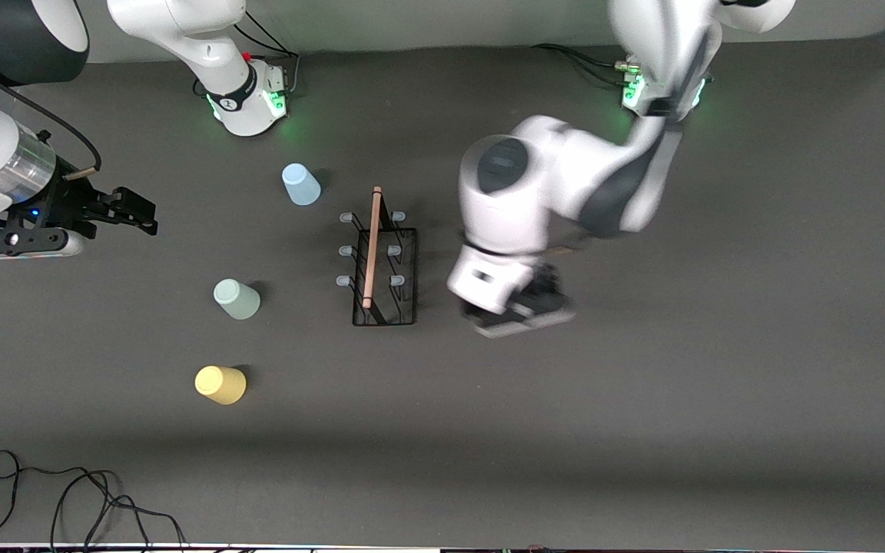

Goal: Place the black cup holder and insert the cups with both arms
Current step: 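Set the holder down beside the cups and open the left gripper, then reach the right gripper to the pale green cup while the left gripper withdraws, then grasp the pale green cup with the right gripper and lift it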

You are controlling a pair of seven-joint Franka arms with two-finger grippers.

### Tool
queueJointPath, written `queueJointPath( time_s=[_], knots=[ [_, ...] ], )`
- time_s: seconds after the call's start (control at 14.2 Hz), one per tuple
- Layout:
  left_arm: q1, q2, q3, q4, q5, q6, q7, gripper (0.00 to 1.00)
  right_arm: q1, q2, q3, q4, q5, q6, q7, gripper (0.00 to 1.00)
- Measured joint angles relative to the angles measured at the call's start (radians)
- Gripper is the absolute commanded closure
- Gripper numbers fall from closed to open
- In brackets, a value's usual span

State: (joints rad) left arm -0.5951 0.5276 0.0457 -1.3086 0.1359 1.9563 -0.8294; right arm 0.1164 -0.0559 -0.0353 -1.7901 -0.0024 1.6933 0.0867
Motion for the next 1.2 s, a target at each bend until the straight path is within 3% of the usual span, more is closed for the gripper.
queueJointPath(
  time_s=[0.35, 0.56, 0.84, 1.12, 1.2],
  knots=[
    [0.258, -0.200, -0.001, -0.110, -0.095, -0.127, 0.358, 0.00, 0.012, -0.017, -0.034, -0.353, 0.000, 0.405, -0.001, 0.00],
    [0.339, -0.279, -0.002, -0.150, -0.097, -0.209, 0.503, 0.00, 0.039, 0.051, -0.032, -0.512, 0.000, 0.644, -0.001, 0.00],
    [0.439, -0.372, -0.001, -0.240, -0.098, -0.220, 0.671, 0.00, 0.042, 0.203, -0.032, -0.551, 0.000, 0.810, -0.001, 0.00],
    [0.518, -0.452, -0.002, -0.295, -0.099, -0.265, 0.814, 0.00, 0.042, 0.295, -0.032, -0.572, 0.000, 0.917, -0.001, 0.00],
    [0.537, -0.463, -0.003, -0.296, -0.099, -0.279, 0.830, 0.00, 0.042, 0.314, -0.032, -0.574, 0.000, 0.936, -0.001, 0.22]
  ],
)
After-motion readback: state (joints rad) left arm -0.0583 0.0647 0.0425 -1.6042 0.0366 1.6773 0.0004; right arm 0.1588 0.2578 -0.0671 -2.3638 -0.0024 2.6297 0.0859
